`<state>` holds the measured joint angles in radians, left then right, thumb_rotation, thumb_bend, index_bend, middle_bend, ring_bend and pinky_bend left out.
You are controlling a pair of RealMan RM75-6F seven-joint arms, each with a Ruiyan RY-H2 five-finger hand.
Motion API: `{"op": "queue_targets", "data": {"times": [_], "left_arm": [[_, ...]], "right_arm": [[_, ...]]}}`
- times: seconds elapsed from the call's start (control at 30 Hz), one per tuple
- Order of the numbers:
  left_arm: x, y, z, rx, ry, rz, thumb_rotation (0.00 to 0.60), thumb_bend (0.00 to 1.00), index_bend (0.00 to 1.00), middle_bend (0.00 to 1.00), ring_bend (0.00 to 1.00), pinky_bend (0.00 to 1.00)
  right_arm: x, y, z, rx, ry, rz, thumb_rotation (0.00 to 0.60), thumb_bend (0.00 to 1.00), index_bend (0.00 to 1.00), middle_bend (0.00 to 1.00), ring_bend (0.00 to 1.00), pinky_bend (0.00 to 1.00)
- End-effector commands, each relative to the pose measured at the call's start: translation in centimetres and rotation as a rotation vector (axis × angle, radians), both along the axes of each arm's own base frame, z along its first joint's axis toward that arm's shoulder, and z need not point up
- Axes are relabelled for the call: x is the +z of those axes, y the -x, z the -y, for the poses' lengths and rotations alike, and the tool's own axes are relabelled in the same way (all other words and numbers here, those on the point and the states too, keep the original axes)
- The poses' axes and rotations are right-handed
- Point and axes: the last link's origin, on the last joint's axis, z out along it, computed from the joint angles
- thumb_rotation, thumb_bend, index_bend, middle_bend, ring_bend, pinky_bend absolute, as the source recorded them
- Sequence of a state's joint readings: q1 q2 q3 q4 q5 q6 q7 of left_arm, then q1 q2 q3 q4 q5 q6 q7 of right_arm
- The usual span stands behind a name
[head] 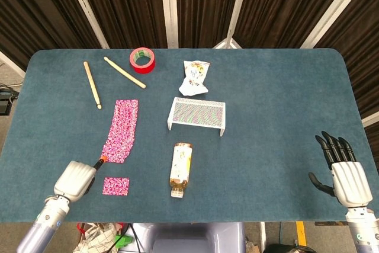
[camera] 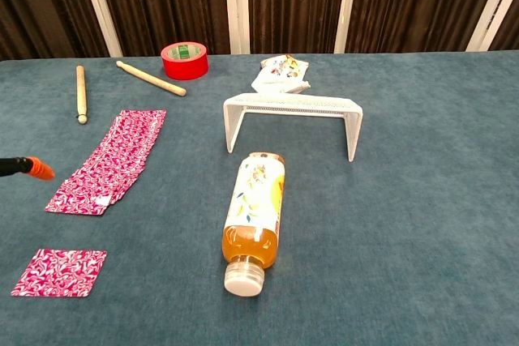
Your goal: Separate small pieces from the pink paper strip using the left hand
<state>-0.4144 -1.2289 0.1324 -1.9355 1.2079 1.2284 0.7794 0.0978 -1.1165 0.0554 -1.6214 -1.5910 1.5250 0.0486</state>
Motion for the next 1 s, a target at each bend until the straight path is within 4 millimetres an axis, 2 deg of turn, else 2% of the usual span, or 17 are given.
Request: {"op": "queue_targets", "data": {"times": [0.03, 0.13, 0.53, 1.0], "left_arm": [[-0.9, 0.3, -1.9, 0.019, 0.021, -0.019, 0.600, 0.75, 0.17, 0.87, 0.72, 0.62], [-1.6, 0.5, -2.9, 0.038, 0.035, -0.029, 0.600, 0.75, 0.17, 0.87, 0.72, 0.62], [-3.1, 1.0, -4.3, 0.063, 0.051, -0.062, 0.600, 0.75, 0.17, 0.87, 0.72, 0.62], [-4.4, 1.1, -4.2, 0.059, 0.091, -0.098, 0.600, 0.75, 0.17, 0.87, 0.72, 0.62]], "right_arm": [[-0.1, 0.0, 0.0, -0.002, -0.002, -0.001, 0.600, 0.31, 0.00, 0.04, 0.09, 0.07], [-0.1, 0.0, 0.1, -0.002, -0.002, -0.002, 0.600, 0.31, 0.00, 0.04, 0.09, 0.07], [0.0, 0.1, 0.1, -0.004, 0.000, 0.000, 0.600, 0.31, 0.00, 0.04, 0.09, 0.07], [0.1, 0.1, 0.2, -0.003, 0.005, 0.007, 0.600, 0.31, 0.00, 0.04, 0.09, 0.07]]}}
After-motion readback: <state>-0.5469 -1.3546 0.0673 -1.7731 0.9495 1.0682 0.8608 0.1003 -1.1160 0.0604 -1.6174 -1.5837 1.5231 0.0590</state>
